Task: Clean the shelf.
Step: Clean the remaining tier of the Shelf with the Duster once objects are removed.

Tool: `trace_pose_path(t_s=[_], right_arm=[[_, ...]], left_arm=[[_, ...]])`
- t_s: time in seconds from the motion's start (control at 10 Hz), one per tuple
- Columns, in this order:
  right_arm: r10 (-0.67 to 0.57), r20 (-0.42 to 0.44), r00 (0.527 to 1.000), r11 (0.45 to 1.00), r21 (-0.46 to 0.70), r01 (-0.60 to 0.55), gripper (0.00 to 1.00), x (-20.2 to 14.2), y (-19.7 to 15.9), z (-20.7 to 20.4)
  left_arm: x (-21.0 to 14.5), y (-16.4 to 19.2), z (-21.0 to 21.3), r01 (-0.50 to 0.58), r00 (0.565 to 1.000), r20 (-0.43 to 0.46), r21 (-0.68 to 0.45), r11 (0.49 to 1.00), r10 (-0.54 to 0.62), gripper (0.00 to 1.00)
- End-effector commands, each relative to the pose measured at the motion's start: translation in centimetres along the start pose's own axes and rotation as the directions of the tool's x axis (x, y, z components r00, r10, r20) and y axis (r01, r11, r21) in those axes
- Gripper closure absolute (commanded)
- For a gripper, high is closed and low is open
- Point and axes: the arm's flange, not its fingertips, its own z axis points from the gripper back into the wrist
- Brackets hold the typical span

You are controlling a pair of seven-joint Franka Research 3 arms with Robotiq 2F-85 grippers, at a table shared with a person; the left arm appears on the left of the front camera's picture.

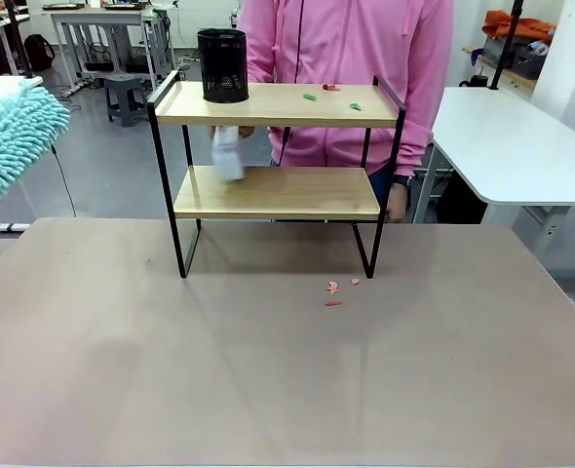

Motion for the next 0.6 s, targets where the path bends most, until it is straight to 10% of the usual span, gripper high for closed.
trace_pose_path(t_s=[0.0,0.5], right_arm=[[0.023,0.018,1.0,0.999,0.023,-0.023,0.0,0.3,0.15,-0.04],[0.023,0.018,1.0,0.999,0.023,-0.023,0.0,0.3,0.15,-0.04]], left_arm=[[-0.17,0.04,-0.14,0.018,1.0,0.005,-0.01,1.0,-0.018,0.88],[-0.17,0.04,-0.14,0.018,1.0,0.005,-0.01,1.0,-0.018,0.88]])
